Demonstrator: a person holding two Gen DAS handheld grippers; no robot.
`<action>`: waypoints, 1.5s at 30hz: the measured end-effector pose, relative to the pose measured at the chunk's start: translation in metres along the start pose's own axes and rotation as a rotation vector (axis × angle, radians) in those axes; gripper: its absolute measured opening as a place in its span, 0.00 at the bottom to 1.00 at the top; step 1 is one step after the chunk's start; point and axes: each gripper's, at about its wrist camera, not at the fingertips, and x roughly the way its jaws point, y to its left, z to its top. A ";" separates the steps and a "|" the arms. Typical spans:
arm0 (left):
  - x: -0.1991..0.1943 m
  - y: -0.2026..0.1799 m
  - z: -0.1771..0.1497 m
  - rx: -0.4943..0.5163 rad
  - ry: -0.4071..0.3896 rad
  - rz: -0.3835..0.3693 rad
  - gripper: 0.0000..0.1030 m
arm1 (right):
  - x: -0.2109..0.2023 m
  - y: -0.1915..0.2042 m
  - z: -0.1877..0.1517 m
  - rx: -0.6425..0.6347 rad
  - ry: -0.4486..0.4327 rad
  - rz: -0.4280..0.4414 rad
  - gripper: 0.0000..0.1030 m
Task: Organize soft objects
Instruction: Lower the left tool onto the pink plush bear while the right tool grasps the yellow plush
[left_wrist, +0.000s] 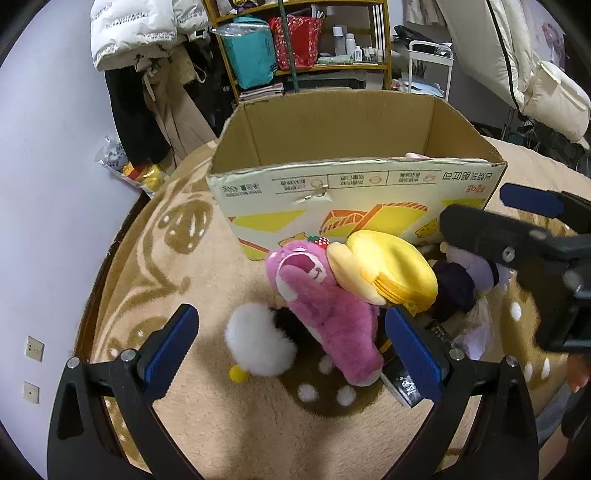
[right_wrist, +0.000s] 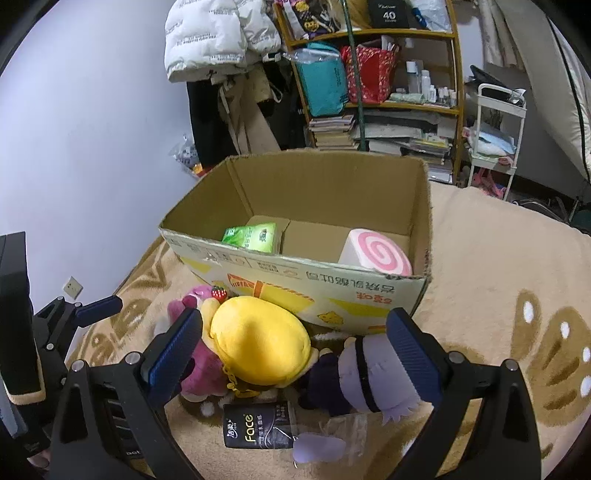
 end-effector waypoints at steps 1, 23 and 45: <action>0.002 -0.001 0.000 -0.004 0.004 -0.003 0.97 | 0.003 0.001 0.000 -0.007 0.009 0.002 1.00; 0.047 0.014 -0.001 -0.118 0.119 -0.094 0.97 | 0.060 0.002 -0.012 0.004 0.173 0.097 1.00; 0.058 0.008 0.004 -0.044 0.091 -0.078 0.96 | 0.079 0.009 -0.009 -0.020 0.201 0.147 0.83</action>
